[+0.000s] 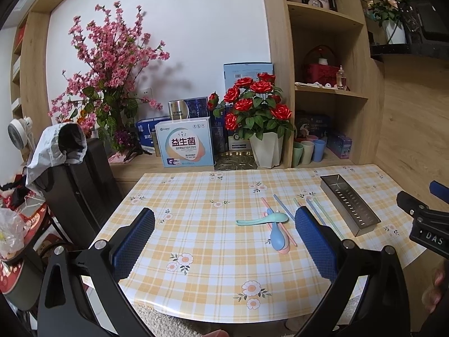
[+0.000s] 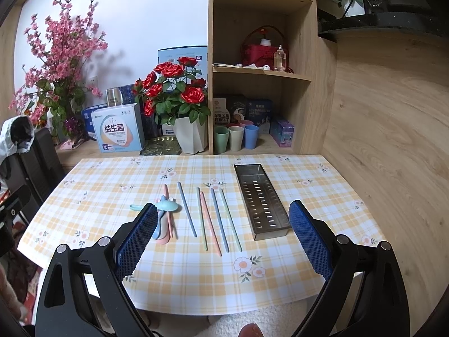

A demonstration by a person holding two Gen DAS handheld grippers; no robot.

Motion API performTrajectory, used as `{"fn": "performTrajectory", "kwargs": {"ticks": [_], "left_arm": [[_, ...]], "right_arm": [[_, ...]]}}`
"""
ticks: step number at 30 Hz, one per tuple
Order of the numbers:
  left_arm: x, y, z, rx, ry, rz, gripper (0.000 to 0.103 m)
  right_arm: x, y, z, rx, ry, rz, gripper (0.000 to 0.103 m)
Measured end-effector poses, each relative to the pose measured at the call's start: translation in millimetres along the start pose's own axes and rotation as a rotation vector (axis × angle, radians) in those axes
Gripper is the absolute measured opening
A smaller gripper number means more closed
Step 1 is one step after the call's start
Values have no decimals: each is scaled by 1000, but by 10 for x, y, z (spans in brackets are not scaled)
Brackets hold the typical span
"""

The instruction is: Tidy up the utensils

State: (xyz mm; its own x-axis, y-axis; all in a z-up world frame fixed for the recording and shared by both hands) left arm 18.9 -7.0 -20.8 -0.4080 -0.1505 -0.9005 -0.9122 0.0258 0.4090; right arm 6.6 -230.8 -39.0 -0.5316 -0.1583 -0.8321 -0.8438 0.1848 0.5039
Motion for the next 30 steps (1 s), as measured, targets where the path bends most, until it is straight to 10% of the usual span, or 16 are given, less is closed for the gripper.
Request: {"fn": "performTrajectory", "kwargs": {"ticks": [30], "left_arm": [[-39,-18,87,-6,23,15,98]], "right_arm": [[9,-14,93,-15,16,2,91]]}}
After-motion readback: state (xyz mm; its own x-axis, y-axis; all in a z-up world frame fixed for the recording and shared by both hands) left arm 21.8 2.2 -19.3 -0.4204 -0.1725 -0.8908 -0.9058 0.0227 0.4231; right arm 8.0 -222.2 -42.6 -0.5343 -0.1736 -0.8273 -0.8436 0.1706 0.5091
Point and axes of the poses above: each gripper's, at about its wrist camera, not at the fingertips, and y roughly against the way its jaws point, z to its left, x to its underside, the point moved 2 cm from there along -y, roughly the way its jaws point, and after that the axes turned 15 degrees about y, right-handed, at the moved point
